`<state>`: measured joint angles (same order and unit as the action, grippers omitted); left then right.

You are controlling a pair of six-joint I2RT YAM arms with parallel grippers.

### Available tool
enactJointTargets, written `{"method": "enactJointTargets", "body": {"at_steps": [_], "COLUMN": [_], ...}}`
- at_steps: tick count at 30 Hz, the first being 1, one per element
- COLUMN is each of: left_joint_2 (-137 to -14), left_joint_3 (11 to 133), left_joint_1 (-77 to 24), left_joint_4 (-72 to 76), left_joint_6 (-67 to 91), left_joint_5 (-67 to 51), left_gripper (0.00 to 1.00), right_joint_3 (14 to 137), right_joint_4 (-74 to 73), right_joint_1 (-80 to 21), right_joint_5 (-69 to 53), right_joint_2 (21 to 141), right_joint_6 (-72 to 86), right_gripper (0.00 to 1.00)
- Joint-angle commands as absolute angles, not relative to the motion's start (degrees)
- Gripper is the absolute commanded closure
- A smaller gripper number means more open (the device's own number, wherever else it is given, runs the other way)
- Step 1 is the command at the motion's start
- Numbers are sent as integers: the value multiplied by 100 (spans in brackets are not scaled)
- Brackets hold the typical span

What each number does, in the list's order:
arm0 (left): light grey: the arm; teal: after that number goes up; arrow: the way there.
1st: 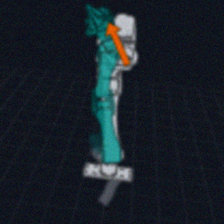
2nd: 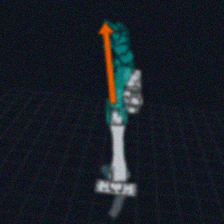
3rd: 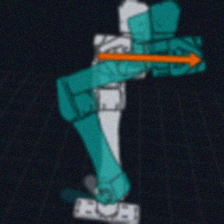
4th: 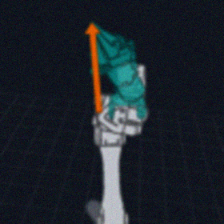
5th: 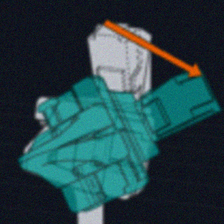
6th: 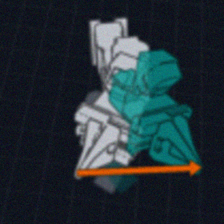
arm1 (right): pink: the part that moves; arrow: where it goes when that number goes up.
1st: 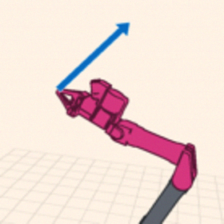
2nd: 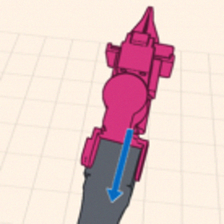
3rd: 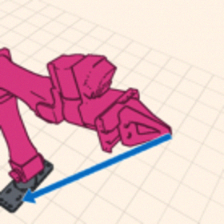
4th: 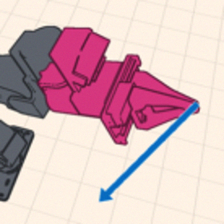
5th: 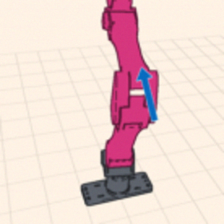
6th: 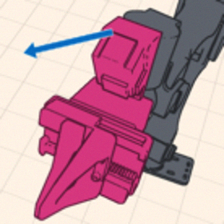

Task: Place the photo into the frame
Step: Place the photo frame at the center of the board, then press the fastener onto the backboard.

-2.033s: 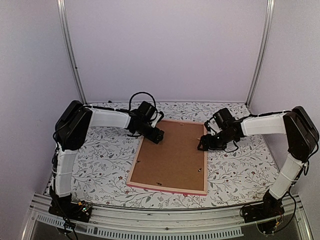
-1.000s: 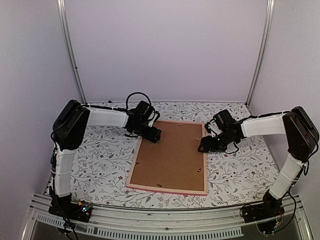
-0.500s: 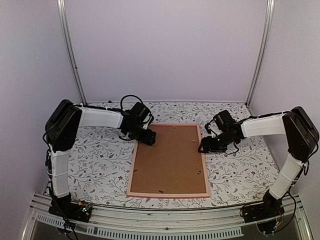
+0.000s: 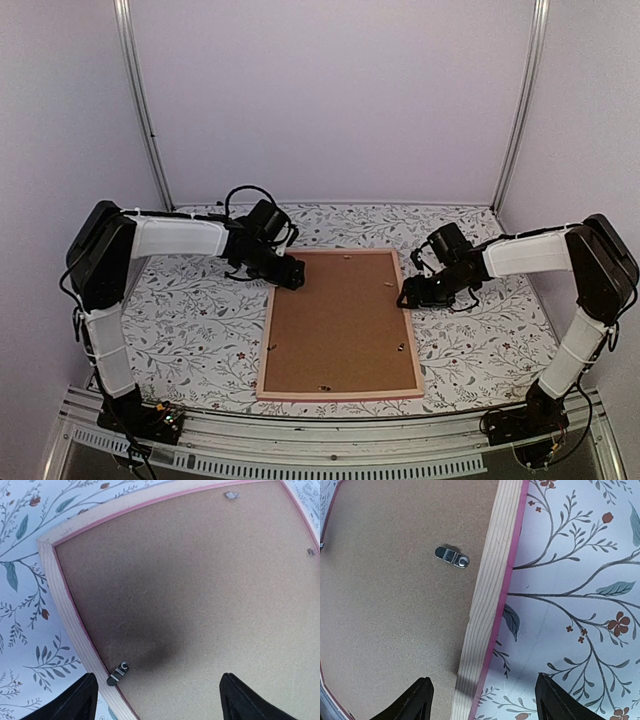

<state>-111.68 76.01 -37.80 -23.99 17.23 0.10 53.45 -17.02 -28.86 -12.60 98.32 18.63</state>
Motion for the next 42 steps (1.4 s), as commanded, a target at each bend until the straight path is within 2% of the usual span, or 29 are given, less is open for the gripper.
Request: {"method": "enactJointTargets", "body": {"at_steps": [1, 20, 42], "left_joint_2": [-11043, -11513, -11031], "left_joint_3": [7521, 7433, 6854], "left_joint_1": [-3723, -3722, -4083], "left_joint_4": [-2232, -2118, -1995], "left_joint_6": [1630, 1657, 1946], "left_joint_5": [244, 67, -348], "left_gripper": [14, 14, 19], "right_joint_3": [5300, 5291, 5344], "right_joint_4": [-1599, -1630, -1650], "right_joint_1": [-2874, -2876, -2876], "right_joint_5": [-1334, -1319, -1327], "right_joint_2": [9672, 9659, 9700], "right_joint_6": [1905, 1906, 1902], "right_gripper": [26, 26, 26]}}
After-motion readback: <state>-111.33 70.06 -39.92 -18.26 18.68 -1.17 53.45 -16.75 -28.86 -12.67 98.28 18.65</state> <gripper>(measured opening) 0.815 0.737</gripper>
